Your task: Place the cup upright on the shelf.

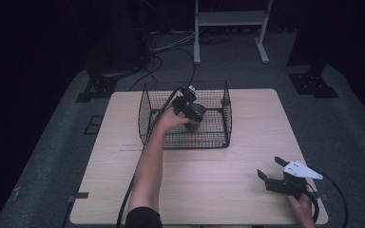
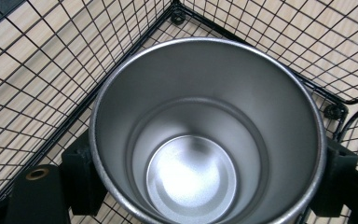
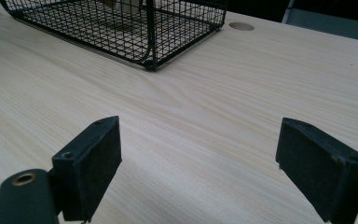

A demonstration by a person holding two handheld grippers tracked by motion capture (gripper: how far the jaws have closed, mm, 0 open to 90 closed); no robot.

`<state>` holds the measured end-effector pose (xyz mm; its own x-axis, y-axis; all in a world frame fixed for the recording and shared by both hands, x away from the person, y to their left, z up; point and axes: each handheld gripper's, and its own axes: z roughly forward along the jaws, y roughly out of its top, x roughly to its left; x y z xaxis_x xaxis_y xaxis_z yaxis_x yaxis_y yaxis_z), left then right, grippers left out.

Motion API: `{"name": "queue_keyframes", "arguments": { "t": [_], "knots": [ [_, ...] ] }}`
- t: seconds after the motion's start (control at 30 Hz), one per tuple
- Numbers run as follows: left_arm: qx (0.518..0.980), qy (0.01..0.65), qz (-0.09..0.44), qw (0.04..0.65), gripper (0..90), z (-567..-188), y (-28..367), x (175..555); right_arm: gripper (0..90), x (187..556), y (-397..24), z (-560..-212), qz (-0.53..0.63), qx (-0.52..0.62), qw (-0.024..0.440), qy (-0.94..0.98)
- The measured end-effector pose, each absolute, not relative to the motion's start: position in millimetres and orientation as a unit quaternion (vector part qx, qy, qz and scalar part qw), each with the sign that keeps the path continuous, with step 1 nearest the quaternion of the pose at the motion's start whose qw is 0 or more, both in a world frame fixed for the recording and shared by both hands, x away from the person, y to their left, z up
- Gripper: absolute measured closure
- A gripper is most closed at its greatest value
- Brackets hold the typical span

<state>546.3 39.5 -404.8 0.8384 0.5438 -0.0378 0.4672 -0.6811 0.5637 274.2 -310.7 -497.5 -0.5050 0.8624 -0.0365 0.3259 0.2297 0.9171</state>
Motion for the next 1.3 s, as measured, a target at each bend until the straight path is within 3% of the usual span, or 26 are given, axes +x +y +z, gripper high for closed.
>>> {"name": "queue_keyframes", "arguments": {
  "t": [0.6,1.3],
  "knots": [
    [0.926,0.278,0.058,0.248,15.8,-415,47,546,13.4,274,-311,-498,0.470,0.406,0.286,0.730],
    [0.920,0.282,0.077,0.260,8.7,-403,52,538,13.4,275,-311,-498,0.475,0.403,0.282,0.729]
  ]
}}
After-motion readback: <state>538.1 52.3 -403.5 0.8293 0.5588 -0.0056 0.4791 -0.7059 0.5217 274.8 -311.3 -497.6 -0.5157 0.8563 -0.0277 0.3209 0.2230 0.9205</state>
